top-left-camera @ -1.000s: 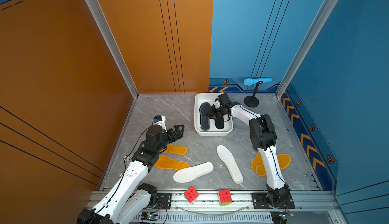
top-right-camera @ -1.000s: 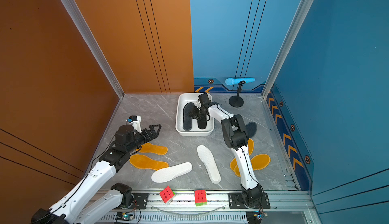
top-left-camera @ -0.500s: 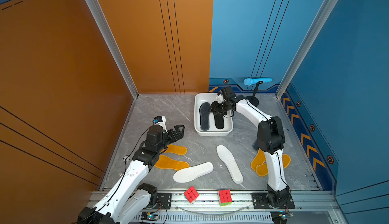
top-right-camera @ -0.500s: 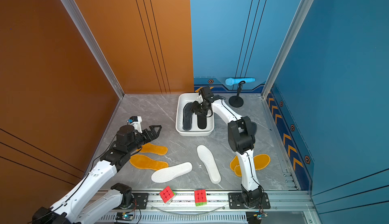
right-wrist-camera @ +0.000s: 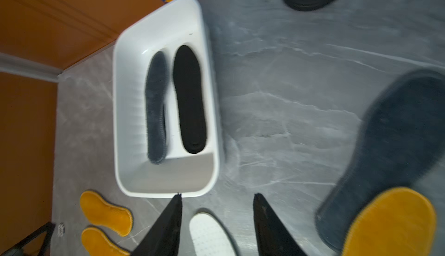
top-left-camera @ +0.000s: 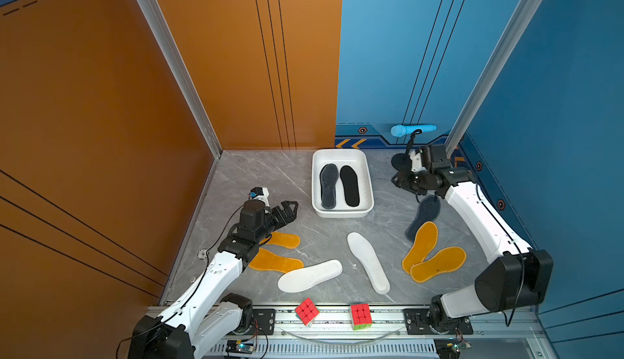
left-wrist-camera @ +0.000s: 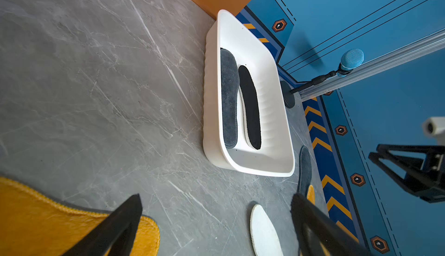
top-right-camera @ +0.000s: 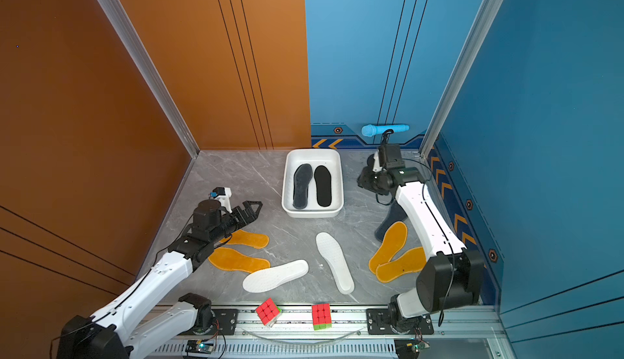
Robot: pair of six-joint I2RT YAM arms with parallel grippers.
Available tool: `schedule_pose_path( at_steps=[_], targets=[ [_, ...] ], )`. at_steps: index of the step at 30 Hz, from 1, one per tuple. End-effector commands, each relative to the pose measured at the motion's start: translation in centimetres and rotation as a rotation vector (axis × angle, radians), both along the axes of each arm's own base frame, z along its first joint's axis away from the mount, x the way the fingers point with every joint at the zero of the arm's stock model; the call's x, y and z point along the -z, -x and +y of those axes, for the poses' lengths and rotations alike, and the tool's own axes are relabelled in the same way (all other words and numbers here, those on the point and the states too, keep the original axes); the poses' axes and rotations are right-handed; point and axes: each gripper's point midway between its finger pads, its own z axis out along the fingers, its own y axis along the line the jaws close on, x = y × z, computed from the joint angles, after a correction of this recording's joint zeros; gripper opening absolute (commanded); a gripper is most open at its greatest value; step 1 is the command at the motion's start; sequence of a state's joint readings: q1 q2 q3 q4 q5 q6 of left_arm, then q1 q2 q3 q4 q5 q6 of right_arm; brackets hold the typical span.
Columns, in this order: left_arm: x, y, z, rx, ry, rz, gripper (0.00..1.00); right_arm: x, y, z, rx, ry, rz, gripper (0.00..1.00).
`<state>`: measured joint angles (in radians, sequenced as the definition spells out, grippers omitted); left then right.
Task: Put the insoles into the storage box
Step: Place the insole in the storage box, then pick up the insole from the center of the board.
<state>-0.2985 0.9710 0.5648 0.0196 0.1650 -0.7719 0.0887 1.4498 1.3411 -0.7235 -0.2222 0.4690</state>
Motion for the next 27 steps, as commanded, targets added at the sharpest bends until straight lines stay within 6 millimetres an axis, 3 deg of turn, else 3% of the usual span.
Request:
schedule_pose_path(
  at_steps=[1,5,16,27],
  targets=[
    [-2.0,-0.3,-1.0,0.031,0.029,-0.046,0.98,3.8,3.1,-5.4,0.158,0.018,0.134,0.49],
    [-2.2,-0.3,-1.1,0.032,0.029,-0.053,0.98,6.3,4.5,-8.7,0.235,0.033,0.204,0.49],
    [-1.9,-0.5,-1.0,0.019,0.02,-0.035,0.98,11.6,2.8,-9.8,0.284,0.114,0.402,0.48],
    [-1.5,-0.7,-1.1,0.021,0.012,-0.018,0.98,15.7,1.0,-10.8,0.272,0.347,0.549,0.51]
  ],
)
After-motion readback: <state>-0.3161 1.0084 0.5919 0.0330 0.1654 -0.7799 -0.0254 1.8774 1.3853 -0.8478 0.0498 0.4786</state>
